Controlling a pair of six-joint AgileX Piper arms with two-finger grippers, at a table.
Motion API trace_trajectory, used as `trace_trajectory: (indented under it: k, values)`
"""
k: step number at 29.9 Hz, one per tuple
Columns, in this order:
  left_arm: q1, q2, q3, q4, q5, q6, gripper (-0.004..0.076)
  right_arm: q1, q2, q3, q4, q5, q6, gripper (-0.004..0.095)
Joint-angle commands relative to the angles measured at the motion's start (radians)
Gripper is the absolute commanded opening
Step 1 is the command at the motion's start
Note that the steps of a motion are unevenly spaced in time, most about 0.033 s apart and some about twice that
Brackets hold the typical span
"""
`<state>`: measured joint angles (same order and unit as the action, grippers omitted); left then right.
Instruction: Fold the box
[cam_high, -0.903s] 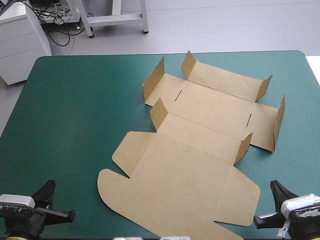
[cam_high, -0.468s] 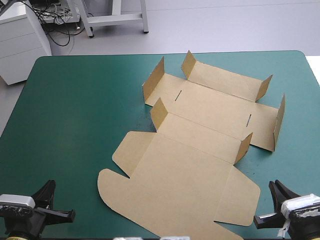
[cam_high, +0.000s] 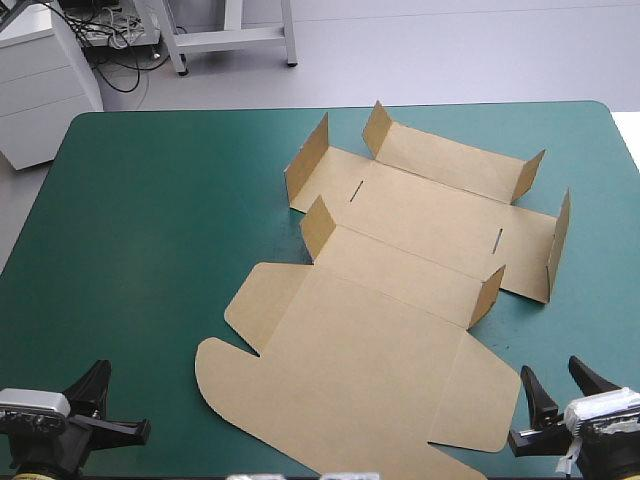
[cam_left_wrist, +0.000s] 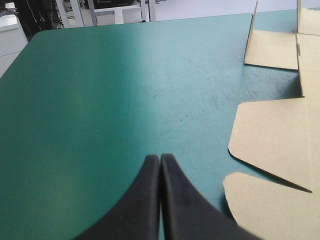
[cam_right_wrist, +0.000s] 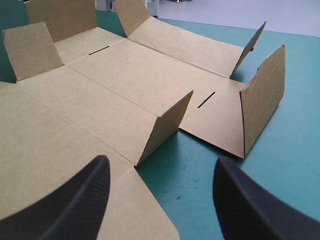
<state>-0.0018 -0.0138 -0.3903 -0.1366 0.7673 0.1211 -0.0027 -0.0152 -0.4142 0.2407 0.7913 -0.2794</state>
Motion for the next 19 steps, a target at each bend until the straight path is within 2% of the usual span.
trace_trajectory:
  k: [1,4,7,15,19]
  values:
    - [-0.008,-0.017,-0.027,-0.013,-0.075,-0.008,-0.0032,0.003,-0.025,-0.032,-0.035,-0.068,0.059,0.0609]
    - [-0.008,-0.017,-0.027,-0.013,-0.075,-0.008,-0.0032,0.003,0.005,-0.046,-0.060,-0.048,0.165,0.0675]
    - [-0.008,-0.017,-0.027,-0.013,-0.075,-0.008,-0.0032,0.003,0.075,-0.095,-0.064,-0.020,0.211,0.0714]
    - [-0.008,-0.017,-0.027,-0.013,-0.075,-0.008,-0.0032,0.003,0.339,-0.314,-0.060,-0.011,0.362,0.0719]
    - [-0.008,-0.017,-0.027,-0.013,-0.075,-0.008,-0.0032,0.003,0.520,-0.435,-0.060,0.052,0.447,0.0719]
